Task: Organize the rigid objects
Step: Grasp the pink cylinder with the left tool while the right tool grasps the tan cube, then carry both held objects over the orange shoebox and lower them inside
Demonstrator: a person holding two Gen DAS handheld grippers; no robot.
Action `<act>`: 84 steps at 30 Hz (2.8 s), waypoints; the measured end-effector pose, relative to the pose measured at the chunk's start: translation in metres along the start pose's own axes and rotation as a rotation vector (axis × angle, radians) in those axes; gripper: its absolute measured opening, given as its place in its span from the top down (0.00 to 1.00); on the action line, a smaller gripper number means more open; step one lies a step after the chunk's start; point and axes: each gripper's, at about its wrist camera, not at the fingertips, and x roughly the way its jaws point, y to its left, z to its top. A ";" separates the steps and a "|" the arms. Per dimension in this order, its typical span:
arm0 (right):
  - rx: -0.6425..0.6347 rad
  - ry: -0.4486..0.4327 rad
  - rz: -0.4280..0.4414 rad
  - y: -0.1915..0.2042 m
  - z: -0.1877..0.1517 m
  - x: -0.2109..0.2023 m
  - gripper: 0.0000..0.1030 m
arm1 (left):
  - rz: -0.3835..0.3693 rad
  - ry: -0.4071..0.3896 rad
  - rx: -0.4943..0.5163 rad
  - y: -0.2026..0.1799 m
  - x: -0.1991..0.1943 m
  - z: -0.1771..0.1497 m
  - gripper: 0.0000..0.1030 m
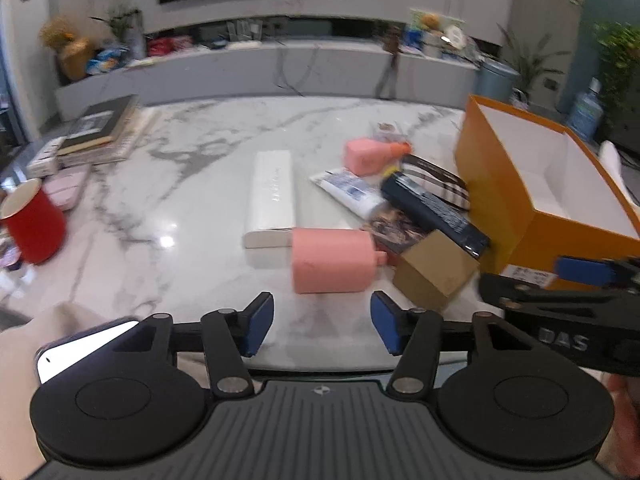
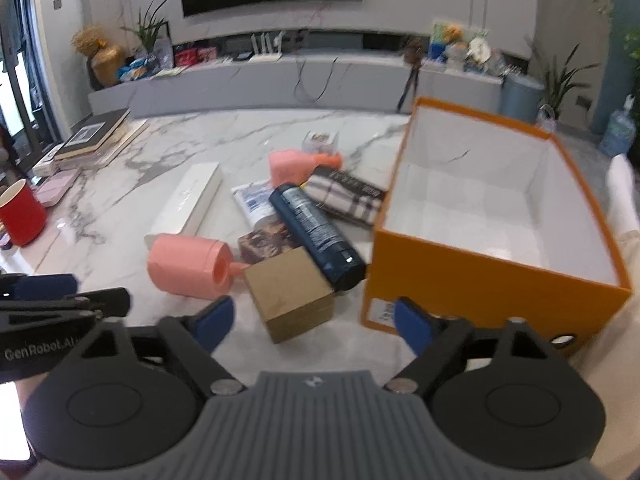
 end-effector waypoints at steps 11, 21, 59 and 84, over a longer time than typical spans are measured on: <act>-0.041 0.107 0.030 0.013 0.019 0.054 0.31 | -0.118 0.127 0.124 0.006 0.044 0.033 0.39; -0.063 0.167 0.069 0.004 0.022 0.081 0.29 | -0.221 0.163 0.525 0.001 0.079 0.056 0.19; -0.027 0.225 0.193 0.007 0.033 0.095 0.41 | -0.264 0.427 0.725 -0.022 0.128 0.065 0.40; 0.203 0.022 -0.032 -0.156 0.099 -0.013 0.41 | -0.455 0.112 0.721 -0.160 0.040 0.150 0.40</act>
